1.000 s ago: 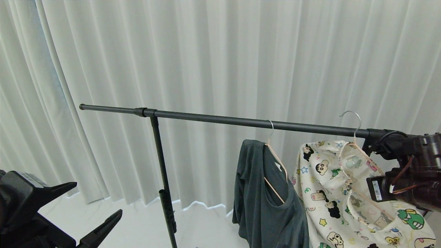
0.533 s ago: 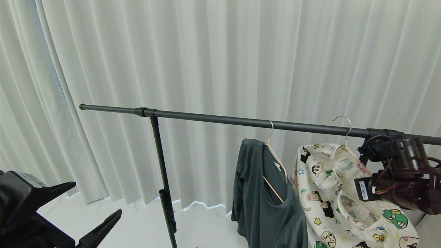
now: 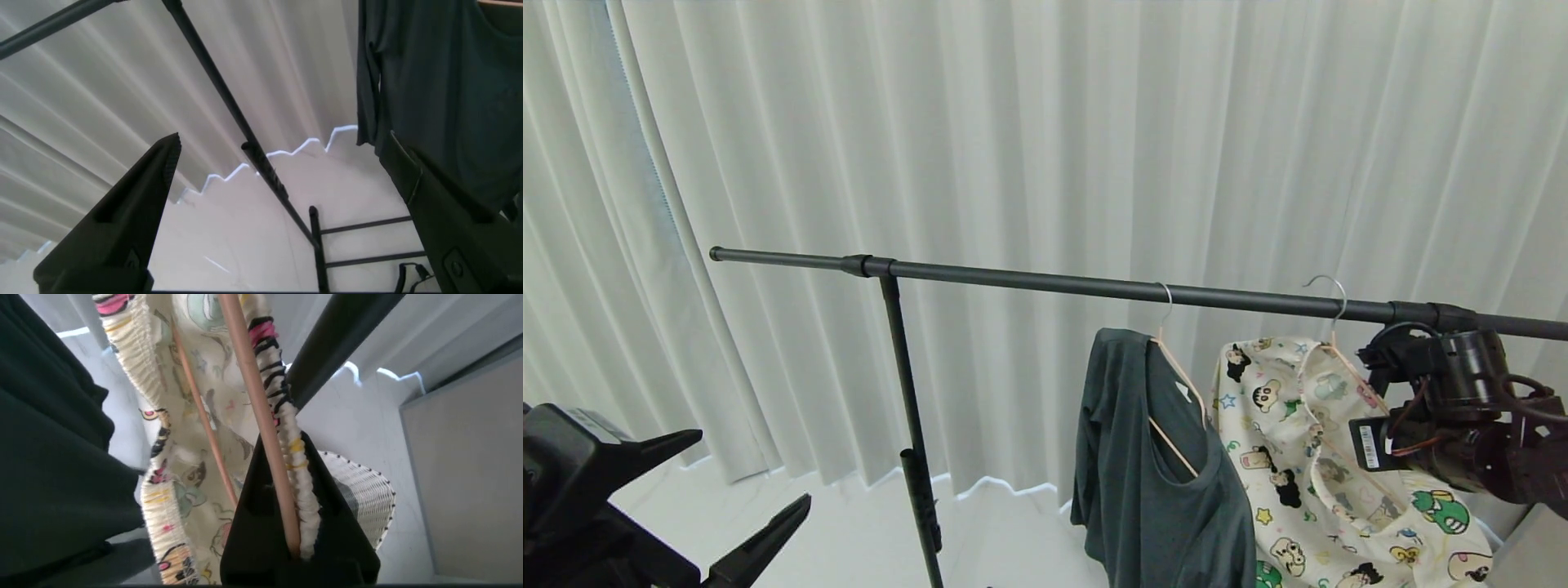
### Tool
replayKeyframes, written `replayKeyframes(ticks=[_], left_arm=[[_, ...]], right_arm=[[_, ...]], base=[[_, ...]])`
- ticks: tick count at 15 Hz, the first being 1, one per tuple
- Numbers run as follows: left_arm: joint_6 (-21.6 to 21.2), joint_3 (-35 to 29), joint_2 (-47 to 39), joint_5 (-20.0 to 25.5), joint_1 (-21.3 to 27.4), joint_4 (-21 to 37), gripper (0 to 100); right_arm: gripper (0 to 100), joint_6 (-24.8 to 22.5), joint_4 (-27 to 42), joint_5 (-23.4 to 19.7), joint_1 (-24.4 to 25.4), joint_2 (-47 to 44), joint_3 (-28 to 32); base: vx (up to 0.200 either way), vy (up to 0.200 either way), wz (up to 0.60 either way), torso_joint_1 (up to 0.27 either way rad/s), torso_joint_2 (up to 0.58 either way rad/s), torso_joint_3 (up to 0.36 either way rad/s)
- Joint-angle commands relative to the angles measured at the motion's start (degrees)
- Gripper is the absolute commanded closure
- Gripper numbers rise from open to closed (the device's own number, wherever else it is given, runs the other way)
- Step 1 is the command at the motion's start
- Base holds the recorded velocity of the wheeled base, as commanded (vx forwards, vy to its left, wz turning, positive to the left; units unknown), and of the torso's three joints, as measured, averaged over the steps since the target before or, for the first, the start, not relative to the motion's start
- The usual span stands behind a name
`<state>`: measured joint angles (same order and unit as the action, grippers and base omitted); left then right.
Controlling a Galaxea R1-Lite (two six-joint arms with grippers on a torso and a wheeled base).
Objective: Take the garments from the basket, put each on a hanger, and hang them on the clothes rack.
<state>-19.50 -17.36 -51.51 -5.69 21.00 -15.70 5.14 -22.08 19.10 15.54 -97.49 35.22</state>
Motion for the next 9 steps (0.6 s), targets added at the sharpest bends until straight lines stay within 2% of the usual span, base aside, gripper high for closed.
replayKeyframes(ticks=[1,9], left_arm=[[-0.01,-0.04,-0.09,-0.02,0.0,-0.03,0],[-0.18,-0.39,0.27,-0.2,0.0,-0.03,0]], right_arm=[[100,0.04,-0.95,0.06,0.01,-1.48,0.03],[100,0.66,-2.44,0.06,-0.16,-5.08,3.01]], base=[[0.0,0.0,0.0,0.0,0.0,0.0],[0.0,0.0,0.0,0.0,0.0,0.0]])
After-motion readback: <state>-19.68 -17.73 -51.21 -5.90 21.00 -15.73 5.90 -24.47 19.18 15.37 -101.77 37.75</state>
